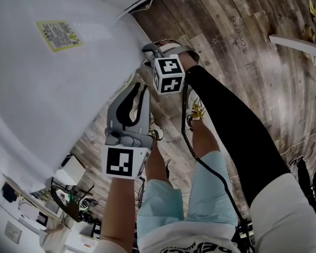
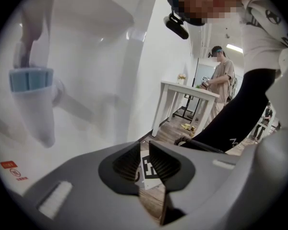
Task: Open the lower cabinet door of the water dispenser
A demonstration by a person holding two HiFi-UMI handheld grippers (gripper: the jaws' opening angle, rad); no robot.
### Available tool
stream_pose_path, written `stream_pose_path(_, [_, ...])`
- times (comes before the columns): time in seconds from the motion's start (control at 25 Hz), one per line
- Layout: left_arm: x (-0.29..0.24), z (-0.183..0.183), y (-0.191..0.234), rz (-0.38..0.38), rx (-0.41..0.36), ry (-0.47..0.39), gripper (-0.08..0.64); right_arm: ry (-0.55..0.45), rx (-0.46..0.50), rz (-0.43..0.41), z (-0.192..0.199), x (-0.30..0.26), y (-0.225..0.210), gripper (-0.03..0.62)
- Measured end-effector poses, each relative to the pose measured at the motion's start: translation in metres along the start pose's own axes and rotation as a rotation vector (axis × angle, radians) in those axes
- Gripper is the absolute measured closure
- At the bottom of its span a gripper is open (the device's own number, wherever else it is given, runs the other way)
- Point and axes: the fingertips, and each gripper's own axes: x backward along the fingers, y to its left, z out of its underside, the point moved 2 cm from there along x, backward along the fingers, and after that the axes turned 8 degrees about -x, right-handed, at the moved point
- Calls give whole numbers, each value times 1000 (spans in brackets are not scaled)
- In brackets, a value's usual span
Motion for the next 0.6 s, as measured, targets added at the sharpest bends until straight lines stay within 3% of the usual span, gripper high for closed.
stream_pose_path(0.16, [1,2,-2,9,-21,5,491,2,17,-17,7,5,12,413])
stream_pose_path(0.36, [4,3,-2,9,-34,11,491,-2,-37,6,9,8,18,411])
stream_pose_path(0.6, [7,12,5,-34,-66,48,491,-11,-69,0,12,10,25,413])
